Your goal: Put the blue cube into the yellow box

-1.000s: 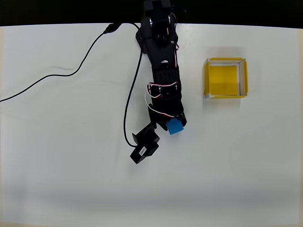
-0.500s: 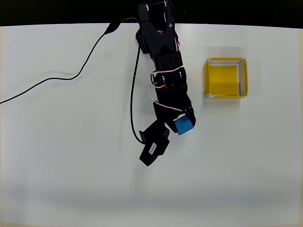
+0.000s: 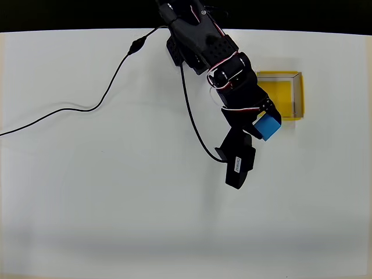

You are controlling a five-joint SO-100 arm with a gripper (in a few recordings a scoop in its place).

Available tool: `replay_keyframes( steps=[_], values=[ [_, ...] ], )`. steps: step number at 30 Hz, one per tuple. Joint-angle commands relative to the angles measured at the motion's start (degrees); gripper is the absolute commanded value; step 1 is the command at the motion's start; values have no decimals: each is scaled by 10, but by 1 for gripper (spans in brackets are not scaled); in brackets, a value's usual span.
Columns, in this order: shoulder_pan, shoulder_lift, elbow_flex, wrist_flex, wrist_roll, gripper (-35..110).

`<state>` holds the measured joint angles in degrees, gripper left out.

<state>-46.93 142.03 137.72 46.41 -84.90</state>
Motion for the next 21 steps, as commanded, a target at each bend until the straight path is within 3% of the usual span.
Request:
replay_keyframes(
  steps=[1, 11, 21],
  values=[
    [-64, 44, -75, 23, 30, 18],
    [-173, 39, -47, 65, 122, 18],
    [-173, 11, 15, 24, 127, 18]
  ],
)
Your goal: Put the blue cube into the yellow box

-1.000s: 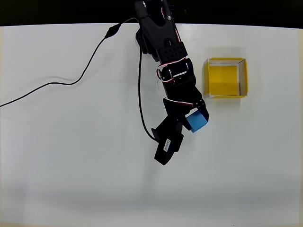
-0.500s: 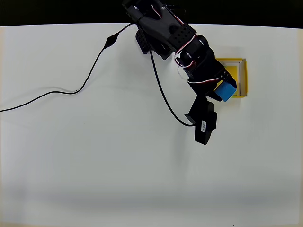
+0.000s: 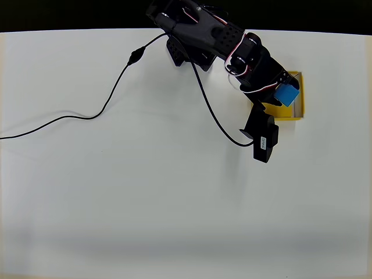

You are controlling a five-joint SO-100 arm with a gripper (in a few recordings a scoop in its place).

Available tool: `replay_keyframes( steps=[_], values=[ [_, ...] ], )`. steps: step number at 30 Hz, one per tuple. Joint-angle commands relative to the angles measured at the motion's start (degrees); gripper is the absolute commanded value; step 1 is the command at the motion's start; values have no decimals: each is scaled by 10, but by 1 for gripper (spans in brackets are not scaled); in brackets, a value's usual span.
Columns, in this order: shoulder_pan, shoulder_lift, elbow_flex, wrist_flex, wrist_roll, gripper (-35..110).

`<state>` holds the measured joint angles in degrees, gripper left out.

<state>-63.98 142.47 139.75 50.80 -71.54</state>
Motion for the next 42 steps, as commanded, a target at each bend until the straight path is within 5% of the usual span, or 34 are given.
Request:
replay_keyframes(
  steps=[1, 28, 42],
  values=[
    [2, 1, 1, -30, -9, 18],
    [-9, -75, 92, -135, 34, 34],
    [37, -29, -101, -71, -69, 36]
  ],
)
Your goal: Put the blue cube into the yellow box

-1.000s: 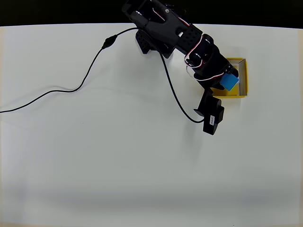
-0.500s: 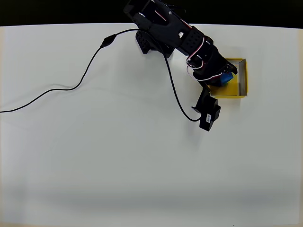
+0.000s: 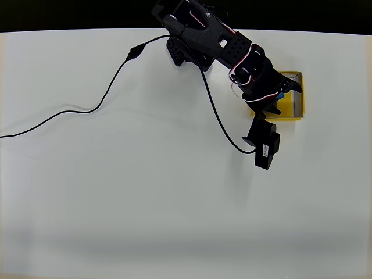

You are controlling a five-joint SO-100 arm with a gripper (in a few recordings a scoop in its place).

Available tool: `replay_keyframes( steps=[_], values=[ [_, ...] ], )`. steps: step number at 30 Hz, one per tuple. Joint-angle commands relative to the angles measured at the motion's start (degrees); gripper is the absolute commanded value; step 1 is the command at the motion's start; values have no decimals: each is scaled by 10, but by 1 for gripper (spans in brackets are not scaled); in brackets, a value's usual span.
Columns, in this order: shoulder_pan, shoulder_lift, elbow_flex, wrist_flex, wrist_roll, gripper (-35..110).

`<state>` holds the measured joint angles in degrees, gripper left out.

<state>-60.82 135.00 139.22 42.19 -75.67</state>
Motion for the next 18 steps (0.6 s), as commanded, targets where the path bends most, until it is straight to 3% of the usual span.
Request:
replay_keyframes(
  steps=[1, 5, 12, 18],
  values=[
    [10, 50, -104, 18, -35, 36],
    [45, 75, -108, 19, -66, 30],
    [201, 159, -27, -47, -144, 13],
    [351, 194, 7, -10, -166, 5]
  ],
)
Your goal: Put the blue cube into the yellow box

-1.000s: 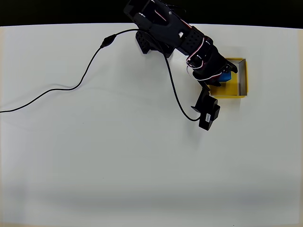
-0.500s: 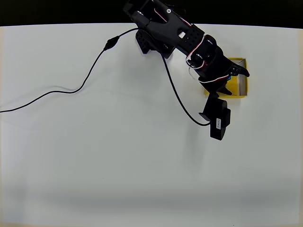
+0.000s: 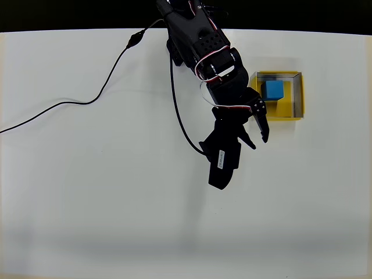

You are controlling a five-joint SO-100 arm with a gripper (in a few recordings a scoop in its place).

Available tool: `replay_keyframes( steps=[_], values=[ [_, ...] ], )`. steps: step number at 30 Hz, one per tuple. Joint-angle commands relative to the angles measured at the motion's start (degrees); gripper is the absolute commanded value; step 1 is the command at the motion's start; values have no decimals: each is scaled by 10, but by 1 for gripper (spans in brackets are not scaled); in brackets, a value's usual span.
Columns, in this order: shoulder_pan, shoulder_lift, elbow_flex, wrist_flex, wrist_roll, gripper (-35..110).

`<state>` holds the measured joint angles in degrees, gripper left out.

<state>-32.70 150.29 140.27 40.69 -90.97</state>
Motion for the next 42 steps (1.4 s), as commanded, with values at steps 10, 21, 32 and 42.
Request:
replay_keyframes(
  steps=[10, 21, 32, 42],
  values=[
    [239, 176, 196, 5, -44, 0],
    [283, 401, 359, 184, -39, 0],
    [294, 414, 399, 341, -23, 0],
    [293, 414, 399, 370, 10, 0]
  ],
)
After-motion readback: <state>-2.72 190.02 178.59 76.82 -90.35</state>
